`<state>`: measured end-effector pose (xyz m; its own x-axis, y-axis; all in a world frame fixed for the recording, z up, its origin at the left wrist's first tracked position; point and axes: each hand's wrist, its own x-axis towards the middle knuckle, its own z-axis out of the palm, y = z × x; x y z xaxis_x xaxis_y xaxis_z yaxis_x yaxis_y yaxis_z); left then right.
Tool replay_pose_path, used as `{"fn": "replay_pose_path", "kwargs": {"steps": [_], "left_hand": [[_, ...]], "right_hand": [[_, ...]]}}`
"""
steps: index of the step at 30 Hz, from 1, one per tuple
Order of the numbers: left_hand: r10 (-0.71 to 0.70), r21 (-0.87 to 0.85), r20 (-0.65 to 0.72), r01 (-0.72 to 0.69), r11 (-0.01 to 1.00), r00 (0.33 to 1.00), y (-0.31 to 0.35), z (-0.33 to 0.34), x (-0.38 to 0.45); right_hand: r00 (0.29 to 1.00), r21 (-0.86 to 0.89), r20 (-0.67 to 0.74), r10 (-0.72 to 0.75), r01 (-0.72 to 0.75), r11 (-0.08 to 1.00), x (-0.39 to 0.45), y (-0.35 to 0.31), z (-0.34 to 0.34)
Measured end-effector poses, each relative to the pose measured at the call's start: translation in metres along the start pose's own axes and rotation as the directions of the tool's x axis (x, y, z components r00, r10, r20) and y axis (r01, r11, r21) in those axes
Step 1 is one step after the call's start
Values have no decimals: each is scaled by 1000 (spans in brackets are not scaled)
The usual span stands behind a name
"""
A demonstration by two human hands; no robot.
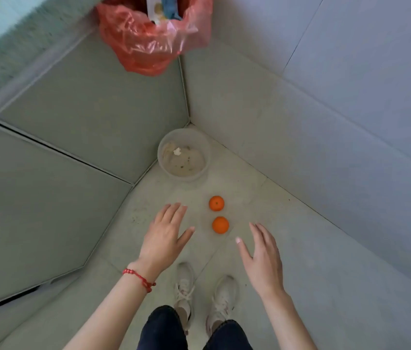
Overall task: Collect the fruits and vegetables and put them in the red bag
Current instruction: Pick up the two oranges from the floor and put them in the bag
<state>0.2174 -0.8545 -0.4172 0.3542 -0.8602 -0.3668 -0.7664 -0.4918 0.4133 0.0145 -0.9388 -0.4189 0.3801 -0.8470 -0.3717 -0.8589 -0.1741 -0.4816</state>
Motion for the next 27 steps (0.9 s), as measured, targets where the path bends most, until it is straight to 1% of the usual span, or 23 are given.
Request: {"fn": "replay_pose_path", "kwargs": {"steps": [3,5,7,9,11,14,16,19,22,27], "left_hand": [[-9,-138,-11,7,990,1000,-15,48,36],[13,-156,4,-12,988,1000,-28,84,59],[24,-157,67,-13,988,997,-44,120,81],[-7,-214,129,35,976,992,-60,156,103],[-44,-298,160,91,950,986,-75,189,126],[-100,-418,196,175,892,976,-95,234,158],[-140,-465,227,234,854,964,-106,260,178],[-160,-497,277,284,820,947,-120,297,204],[-152,-489,326,304,818,933,-128,331,230],[-165,-483,345,325,813,924,-133,375,266]], "right_hand": [[997,134,52,62,-68,989,34,29,41],[993,209,89,74,-91,974,57,53,71],[988,258,131,77,-109,960,77,78,102],[984,286,159,82,-125,950,97,103,132],[976,324,193,100,-160,933,116,128,161],[960,383,246,137,-226,895,143,161,204],[951,406,263,163,-262,876,157,180,231],[944,436,278,176,-287,853,172,203,269],[935,442,303,183,-308,842,184,221,302],[933,425,328,148,-286,859,197,240,342]]}}
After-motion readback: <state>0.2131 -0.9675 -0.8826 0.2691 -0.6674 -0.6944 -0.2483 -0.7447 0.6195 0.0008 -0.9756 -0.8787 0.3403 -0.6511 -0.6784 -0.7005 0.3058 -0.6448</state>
